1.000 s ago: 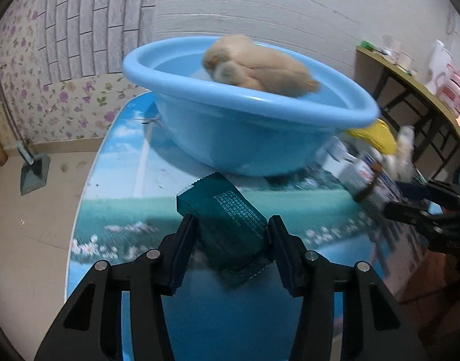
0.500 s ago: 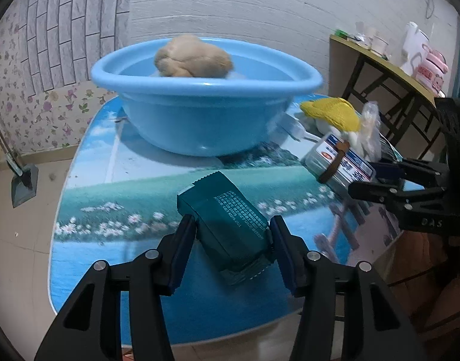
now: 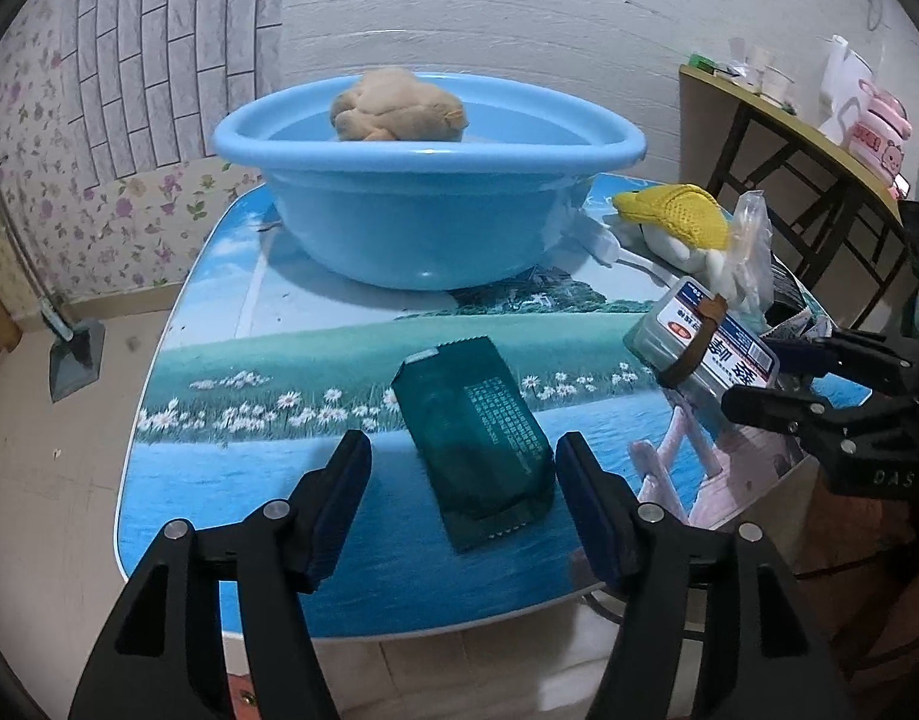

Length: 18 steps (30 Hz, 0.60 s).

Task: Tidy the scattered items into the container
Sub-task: 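Grasp the dark green packet with the left gripper while the right grasps the white banded box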

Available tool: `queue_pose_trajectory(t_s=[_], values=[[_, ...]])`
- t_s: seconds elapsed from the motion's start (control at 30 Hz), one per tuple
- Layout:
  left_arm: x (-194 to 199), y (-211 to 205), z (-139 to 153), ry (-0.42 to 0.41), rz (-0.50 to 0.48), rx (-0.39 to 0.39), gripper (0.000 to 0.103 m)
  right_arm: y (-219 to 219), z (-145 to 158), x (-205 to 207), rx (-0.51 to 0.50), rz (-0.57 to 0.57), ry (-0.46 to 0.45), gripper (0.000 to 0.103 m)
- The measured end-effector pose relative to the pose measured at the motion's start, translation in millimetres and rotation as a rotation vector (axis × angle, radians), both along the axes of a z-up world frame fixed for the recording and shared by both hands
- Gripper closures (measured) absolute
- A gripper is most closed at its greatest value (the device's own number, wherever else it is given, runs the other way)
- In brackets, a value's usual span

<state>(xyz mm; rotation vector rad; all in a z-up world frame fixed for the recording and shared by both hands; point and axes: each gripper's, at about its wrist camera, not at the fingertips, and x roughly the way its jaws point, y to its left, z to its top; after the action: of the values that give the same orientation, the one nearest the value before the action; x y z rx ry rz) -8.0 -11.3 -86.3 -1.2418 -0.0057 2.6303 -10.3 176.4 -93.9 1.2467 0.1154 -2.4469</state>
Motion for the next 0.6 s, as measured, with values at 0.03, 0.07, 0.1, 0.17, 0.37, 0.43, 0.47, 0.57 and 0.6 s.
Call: queue_pose_trajectory(t_s=[0.03, 0.07, 0.1, 0.17, 0.37, 0.43, 0.47, 0.57, 0.6], values=[[0.9, 0.6, -0.4, -0.003, 0.001, 0.001, 0.039, -0.9, -0.1, 0.9, 0.001, 0.005, 0.0, 0.049], [1.4, 1.8, -0.9, -0.004, 0.002, 0.0, 0.039, -1.8, 0.4, 1.6, 0.004, 0.008, 0.002, 0.049], [1.7, 3.3, -1.6, -0.007, 0.007, -0.003, 0.039, -3.7, 0.3, 2.3, 0.012, 0.012, 0.007, 0.049], [0.9, 8.6, -4.1, -0.011, 0.011, -0.01, 0.036, -5.9, 0.4, 3.2, 0.019, 0.019, 0.011, 0.048], [-6.2, 21.8, -10.5, -0.021, 0.011, -0.036, 0.033, -14.3, -5.1, 5.5, 0.048, 0.052, -0.007, 0.048], [-8.2, 23.0, -11.7, -0.02, 0.017, -0.047, 0.027, -15.8, -4.6, 5.8, 0.047, 0.062, 0.0, 0.047], [-9.0, 22.6, -11.9, -0.018, 0.021, -0.048, 0.024, -16.0, -4.6, 5.6, 0.047, 0.062, 0.001, 0.046], [-12.4, 20.5, -13.9, -0.022, 0.041, -0.053, 0.011, -16.4, -7.3, 3.0, 0.049, 0.057, -0.004, 0.045], [-13.3, 19.6, -14.9, -0.025, 0.048, -0.054, 0.009, -16.5, -9.3, 1.3, 0.049, 0.055, -0.009, 0.045]])
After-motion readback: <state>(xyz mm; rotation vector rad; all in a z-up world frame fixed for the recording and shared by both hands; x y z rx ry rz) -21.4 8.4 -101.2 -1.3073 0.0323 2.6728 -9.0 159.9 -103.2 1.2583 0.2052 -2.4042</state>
